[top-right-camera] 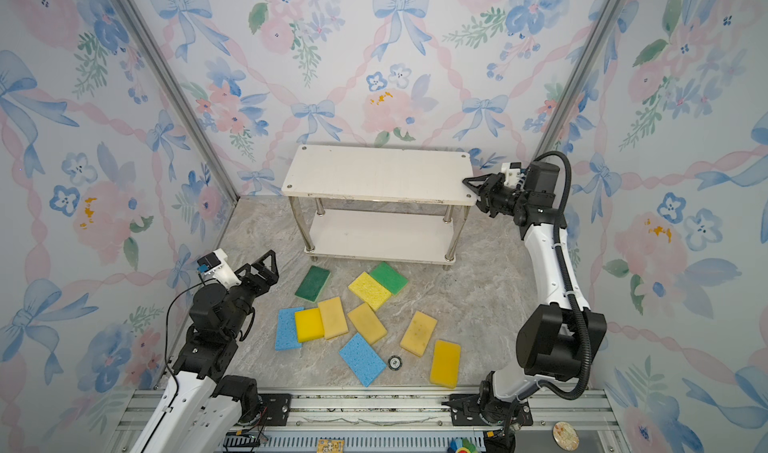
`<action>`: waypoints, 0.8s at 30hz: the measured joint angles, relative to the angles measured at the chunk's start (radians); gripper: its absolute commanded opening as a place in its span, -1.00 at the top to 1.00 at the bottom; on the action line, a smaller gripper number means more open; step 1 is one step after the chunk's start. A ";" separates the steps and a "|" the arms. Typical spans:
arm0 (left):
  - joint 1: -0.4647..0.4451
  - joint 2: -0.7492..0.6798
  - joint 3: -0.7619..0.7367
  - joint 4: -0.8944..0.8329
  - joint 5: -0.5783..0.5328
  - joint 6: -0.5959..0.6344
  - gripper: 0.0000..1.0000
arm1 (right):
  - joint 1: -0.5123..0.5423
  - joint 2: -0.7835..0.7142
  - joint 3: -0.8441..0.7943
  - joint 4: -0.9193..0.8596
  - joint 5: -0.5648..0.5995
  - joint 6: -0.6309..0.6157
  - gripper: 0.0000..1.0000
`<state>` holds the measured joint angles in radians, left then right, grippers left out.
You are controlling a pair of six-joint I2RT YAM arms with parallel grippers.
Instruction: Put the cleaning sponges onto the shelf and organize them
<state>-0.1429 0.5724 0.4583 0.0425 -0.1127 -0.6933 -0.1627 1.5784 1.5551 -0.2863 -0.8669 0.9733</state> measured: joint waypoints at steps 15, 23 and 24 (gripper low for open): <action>0.082 0.290 0.156 -0.005 0.064 -0.026 -0.96 | -0.105 -0.185 -0.042 -0.049 0.094 -0.137 -0.44; 0.115 0.357 0.170 -0.004 0.150 -0.027 -0.96 | -0.109 -0.394 -0.125 -0.164 0.179 -0.237 -0.49; 0.116 0.362 0.170 -0.005 0.169 -0.027 -0.96 | -0.099 -0.418 -0.134 -0.193 0.192 -0.257 -0.50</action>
<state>-0.0273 0.9348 0.6281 0.0380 0.0563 -0.7204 -0.2615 1.1606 1.4212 -0.4789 -0.6750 0.7166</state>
